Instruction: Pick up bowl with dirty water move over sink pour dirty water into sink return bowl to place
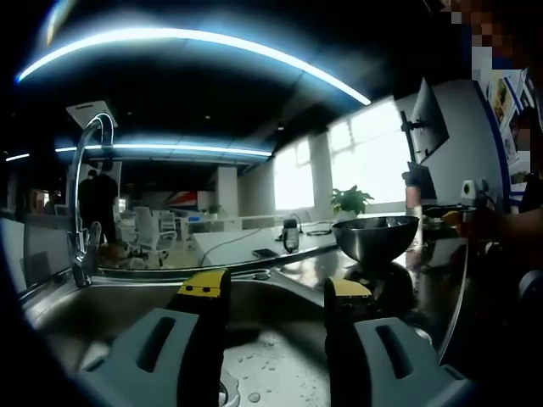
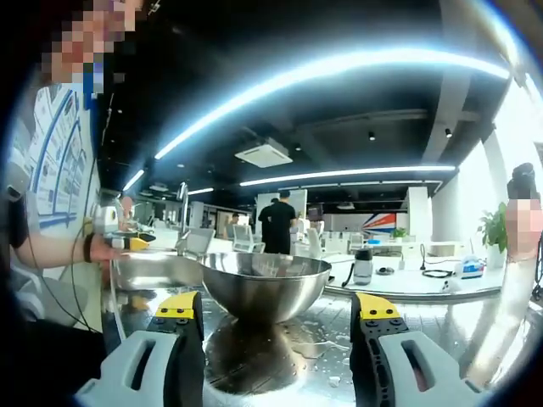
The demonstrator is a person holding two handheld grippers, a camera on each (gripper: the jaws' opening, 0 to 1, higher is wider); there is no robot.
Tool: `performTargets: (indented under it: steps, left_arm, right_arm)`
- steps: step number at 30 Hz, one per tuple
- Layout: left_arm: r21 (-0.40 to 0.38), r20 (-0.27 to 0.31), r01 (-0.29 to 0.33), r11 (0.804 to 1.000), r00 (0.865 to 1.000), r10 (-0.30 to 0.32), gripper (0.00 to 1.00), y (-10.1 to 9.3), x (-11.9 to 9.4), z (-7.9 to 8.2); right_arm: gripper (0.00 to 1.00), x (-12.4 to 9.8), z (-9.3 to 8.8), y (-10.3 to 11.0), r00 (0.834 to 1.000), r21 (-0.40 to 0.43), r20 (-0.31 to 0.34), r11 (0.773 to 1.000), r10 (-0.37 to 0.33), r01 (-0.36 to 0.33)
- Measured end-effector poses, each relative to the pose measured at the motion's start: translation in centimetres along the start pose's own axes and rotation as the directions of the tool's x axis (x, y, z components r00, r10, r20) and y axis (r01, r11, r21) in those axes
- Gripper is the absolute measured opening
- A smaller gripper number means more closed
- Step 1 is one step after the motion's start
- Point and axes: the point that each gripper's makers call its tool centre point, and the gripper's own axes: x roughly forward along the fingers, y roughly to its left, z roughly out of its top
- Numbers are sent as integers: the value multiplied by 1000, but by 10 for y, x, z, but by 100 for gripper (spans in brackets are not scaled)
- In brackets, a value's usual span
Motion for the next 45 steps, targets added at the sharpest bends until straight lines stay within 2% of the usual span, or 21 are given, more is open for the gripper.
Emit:
performTargets:
  steps: [10, 14, 20, 24, 29, 31, 34, 37, 45]
  left_arm:
    - [-2, 0, -1, 1000, 1000, 1, 42, 0, 0, 0]
    - [-28, 19, 5, 1000, 1000, -4, 42, 0, -1, 4]
    - [-25, 9, 3, 1000, 1000, -3, 42, 0, -1, 2]
    - [-71, 36, -1, 997, 999, 3, 41, 1, -2, 8]
    - [-60, 11, -8, 998, 1000, 8, 39, 1, 0, 4]
    - [-58, 5, -11, 998, 1000, 12, 38, 2, 0, 3]
    - [-77, 16, -19, 997, 1000, 20, 38, 4, -1, 5]
    - [-90, 24, -22, 996, 999, 24, 39, 4, -1, 6]
    - [-107, 24, -28, 994, 999, 30, 43, 9, -1, 5]
  right_arm:
    - [64, 0, 0, -1, 1000, -3, -2, 1000, -1, 1]
    - [64, -1, -1, -3, 1000, -9, -6, 1000, -8, 8]
    - [64, -1, 0, -2, 1000, -6, 2, 1000, -4, 4]
    - [64, -1, -2, -3, 1000, -15, -7, 1000, -9, 9]
    - [63, -1, -1, -2, 1000, -20, -4, 1000, -4, 4]
    - [62, -1, -1, -2, 1000, -18, 0, 1000, -3, 3]
    - [54, -2, -2, -5, 1000, -24, -6, 1000, -13, 13]
    - [61, -2, -1, -6, 1000, -5, -2, 1000, -24, 24]
    - [62, 0, -3, -6, 1000, 26, -9, 1000, -17, 18]
